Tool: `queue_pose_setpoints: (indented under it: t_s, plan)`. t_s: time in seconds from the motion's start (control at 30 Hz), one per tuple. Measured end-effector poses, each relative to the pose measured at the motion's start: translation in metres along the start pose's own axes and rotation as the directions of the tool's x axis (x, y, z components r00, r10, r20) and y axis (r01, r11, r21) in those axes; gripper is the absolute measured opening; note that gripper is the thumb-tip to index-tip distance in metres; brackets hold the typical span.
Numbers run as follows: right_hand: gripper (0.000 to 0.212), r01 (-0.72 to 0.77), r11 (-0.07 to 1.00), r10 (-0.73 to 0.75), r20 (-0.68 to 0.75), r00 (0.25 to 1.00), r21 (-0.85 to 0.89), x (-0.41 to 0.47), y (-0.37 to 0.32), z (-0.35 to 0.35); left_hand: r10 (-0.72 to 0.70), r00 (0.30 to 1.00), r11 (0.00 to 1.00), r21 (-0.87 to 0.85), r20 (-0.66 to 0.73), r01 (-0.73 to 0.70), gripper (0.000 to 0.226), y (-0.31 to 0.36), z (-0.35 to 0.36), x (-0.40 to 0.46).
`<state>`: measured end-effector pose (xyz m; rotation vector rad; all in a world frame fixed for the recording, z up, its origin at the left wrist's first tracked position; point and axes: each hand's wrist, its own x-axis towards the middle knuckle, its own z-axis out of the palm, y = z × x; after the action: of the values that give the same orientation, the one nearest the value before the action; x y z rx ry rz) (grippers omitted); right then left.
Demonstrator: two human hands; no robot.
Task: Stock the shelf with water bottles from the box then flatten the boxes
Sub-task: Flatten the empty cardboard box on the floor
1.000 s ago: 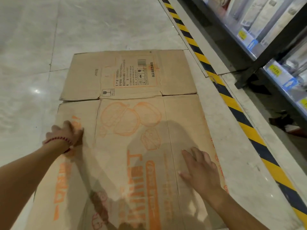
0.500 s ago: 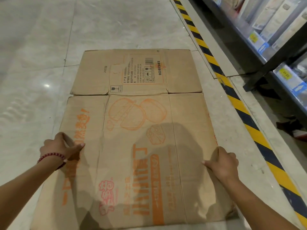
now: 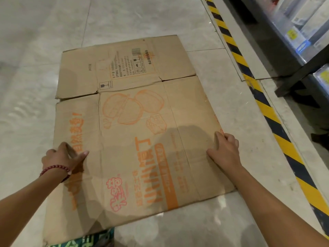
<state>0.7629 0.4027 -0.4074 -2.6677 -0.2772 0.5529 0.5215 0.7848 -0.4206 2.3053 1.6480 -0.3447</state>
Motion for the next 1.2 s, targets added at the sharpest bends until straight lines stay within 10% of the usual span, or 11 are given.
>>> queue_pose_setpoints:
  t_s: [0.5, 0.8, 1.2]
  plan:
    - [0.057, 0.064, 0.992, -0.055, 0.08, 0.995, -0.11, -0.023, -0.014, -0.031, 0.098, 0.986, 0.979, 0.163, 0.134, -0.119, 0.05, 0.046, -0.024, -0.032]
    - [0.053, 0.256, 0.93, -0.242, 0.083, 0.967, -0.263, -0.125, -0.11, -0.188, 0.62, 0.784, 0.763, 0.207, 0.037, -0.613, 0.059, 0.128, -0.221, -0.172]
    - [0.052, 0.317, 0.905, -0.319, 0.04, 0.947, -0.284, -0.378, -0.183, -0.484, 0.777, 0.629, 0.627, 0.104, -0.025, -0.772, 0.049, 0.137, -0.499, -0.478]
